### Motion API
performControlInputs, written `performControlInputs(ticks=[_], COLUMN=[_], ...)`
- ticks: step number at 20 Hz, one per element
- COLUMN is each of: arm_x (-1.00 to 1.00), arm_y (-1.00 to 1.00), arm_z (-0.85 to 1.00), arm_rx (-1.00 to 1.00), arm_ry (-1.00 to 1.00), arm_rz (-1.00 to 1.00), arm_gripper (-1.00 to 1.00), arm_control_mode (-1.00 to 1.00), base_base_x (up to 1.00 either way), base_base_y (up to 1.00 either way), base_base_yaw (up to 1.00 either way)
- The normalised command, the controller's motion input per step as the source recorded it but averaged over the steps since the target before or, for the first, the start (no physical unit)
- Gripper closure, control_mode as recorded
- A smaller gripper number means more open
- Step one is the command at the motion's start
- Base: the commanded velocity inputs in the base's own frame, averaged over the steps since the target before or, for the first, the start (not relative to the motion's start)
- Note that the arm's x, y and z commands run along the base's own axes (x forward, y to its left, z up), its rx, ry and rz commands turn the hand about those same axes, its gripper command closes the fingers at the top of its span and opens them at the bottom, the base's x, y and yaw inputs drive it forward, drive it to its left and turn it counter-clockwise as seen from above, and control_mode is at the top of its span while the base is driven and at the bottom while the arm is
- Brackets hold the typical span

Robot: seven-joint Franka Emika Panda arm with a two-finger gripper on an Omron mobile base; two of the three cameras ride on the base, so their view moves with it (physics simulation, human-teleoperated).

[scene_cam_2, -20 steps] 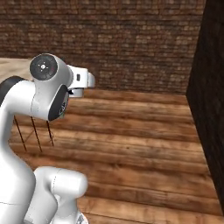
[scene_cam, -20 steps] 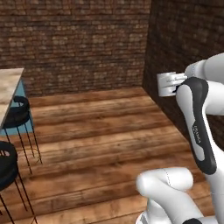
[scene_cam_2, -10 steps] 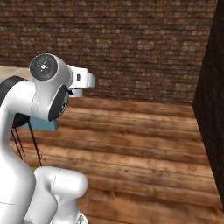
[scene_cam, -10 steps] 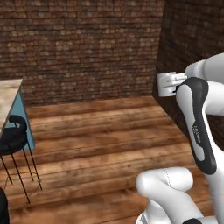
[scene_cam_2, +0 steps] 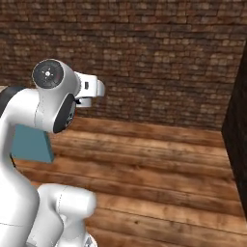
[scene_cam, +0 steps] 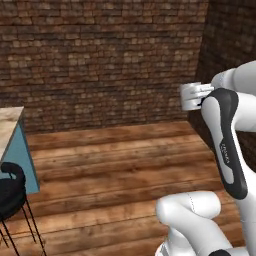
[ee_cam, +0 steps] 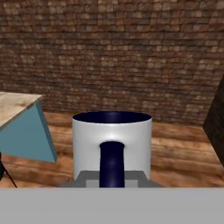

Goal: There is a tray on the dining counter. Grab the cup, mug, and pitcher and place them on the tray. The pitcher may be placed next to the tray if it cannot fit the tray.

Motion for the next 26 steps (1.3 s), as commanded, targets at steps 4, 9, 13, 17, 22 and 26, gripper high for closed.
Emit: performControlInputs(ticks=[4, 9, 13, 17, 22, 26], arm_x=[0.00, 0.00, 0.00, 0.00, 0.00, 0.00], arm_y=[0.00, 0.00, 0.00, 0.00, 0.00, 0.00], arm_z=[0.00, 0.00, 0.00, 0.00, 0.00, 0.00], arm_rx=[0.00, 0.00, 0.00, 0.00, 0.00, 0.00], arm_ry=[0.00, 0.00, 0.00, 0.00, 0.00, 0.00], arm_rz=[0.00, 0.00, 0.00, 0.00, 0.00, 0.00], arm_gripper=[1.00, 1.00, 1.00, 1.00, 1.00, 1.00], arm_control_mode=[1.00, 1.00, 1.00, 1.00, 1.00, 1.00], base_base_x=[1.00, 1.00, 1.00, 1.00, 1.00, 1.00], base_base_y=[0.00, -0.03, -0.04, -0.03, -0.25, -0.39], base_base_yaw=[0.09, 0.16, 0.18, 0.18, 0.28, 0.37])
